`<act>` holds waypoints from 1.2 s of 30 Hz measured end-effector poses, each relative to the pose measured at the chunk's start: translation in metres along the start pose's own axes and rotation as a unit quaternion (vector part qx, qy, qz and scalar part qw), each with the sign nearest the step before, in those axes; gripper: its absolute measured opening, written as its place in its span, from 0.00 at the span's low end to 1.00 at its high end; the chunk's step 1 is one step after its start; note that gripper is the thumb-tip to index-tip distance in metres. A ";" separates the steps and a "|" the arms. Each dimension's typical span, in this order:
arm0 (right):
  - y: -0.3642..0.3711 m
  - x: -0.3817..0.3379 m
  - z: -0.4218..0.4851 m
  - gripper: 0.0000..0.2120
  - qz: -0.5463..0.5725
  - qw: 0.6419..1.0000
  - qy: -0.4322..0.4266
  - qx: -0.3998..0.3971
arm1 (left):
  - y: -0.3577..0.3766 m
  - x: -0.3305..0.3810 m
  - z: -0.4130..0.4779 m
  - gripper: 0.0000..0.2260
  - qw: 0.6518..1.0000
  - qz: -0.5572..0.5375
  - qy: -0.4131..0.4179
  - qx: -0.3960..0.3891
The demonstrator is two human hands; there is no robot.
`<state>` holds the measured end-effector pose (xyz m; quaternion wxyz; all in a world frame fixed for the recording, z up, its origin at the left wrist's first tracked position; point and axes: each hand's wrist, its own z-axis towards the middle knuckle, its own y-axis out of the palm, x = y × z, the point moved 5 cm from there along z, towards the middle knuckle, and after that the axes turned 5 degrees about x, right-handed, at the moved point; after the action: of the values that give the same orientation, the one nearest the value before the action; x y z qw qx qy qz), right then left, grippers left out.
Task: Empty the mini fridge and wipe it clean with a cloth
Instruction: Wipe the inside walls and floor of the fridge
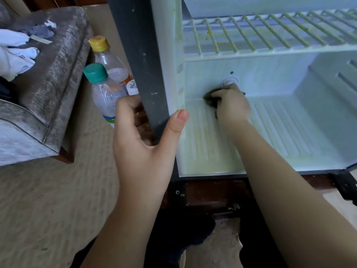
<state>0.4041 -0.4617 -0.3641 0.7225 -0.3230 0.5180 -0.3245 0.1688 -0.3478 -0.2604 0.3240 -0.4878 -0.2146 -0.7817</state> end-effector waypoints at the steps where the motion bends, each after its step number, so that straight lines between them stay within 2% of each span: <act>1: -0.009 0.013 0.005 0.15 -0.033 0.999 0.034 0.013 | 0.000 0.000 0.001 0.15 1.000 0.000 0.000 -0.004; 4: -0.028 0.030 0.009 0.17 -0.129 0.988 0.087 0.015 | -0.002 -0.001 0.003 0.15 1.000 -0.004 0.000 -0.013; 9: -0.010 -0.011 -0.007 0.17 -0.189 0.981 0.048 0.014 | -0.001 -0.003 0.001 0.16 1.000 -0.004 0.002 -0.011; 14: 0.034 -0.074 -0.018 0.13 -0.133 0.990 -0.045 -0.028 | 0.000 -0.003 -0.001 0.15 1.000 0.011 0.009 -0.005; 17: 0.040 -0.074 -0.011 0.12 -0.128 0.985 -0.093 -0.062 | 0.001 -0.002 -0.002 0.15 1.000 0.009 0.010 -0.003; 21: 0.027 -0.059 -0.014 0.17 -0.130 0.967 -0.157 -0.151 | 0.002 0.000 -0.002 0.14 1.000 0.006 0.001 0.000; 24: 0.004 -0.058 -0.052 0.15 -0.077 0.952 -0.182 -0.232 | 0.001 0.004 -0.001 0.15 1.000 0.010 -0.010 -0.001; 27: -0.023 -0.056 -0.102 0.16 -0.031 0.931 -0.253 -0.261 | 0.000 0.009 -0.003 0.18 1.000 0.009 -0.023 0.000; 29: -0.030 -0.050 -0.123 0.18 -0.013 0.925 -0.269 -0.268 | 0.000 0.010 -0.003 0.20 0.999 -0.004 -0.034 -0.001; 31: -0.033 -0.041 -0.126 0.19 0.045 0.937 -0.237 -0.253 | 0.000 0.008 -0.002 0.20 0.999 -0.013 -0.044 -0.011; 32: -0.037 -0.034 -0.119 0.19 0.078 0.951 -0.207 -0.215 | -0.001 0.007 -0.001 0.20 0.998 -0.017 -0.049 -0.018; 34: -0.047 -0.017 -0.097 0.17 0.104 0.982 -0.136 -0.078 | -0.004 0.003 0.002 0.19 0.997 -0.019 -0.062 -0.031; 36: -0.050 -0.001 -0.072 0.15 0.112 0.992 -0.047 0.022 | -0.009 -0.001 0.006 0.18 0.996 -0.019 -0.071 -0.043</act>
<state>0.3286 -0.4992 -0.3420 0.7849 -0.2618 0.5090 -0.2374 0.1668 -0.3373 -0.2593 0.2716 -0.5516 -0.2124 -0.7595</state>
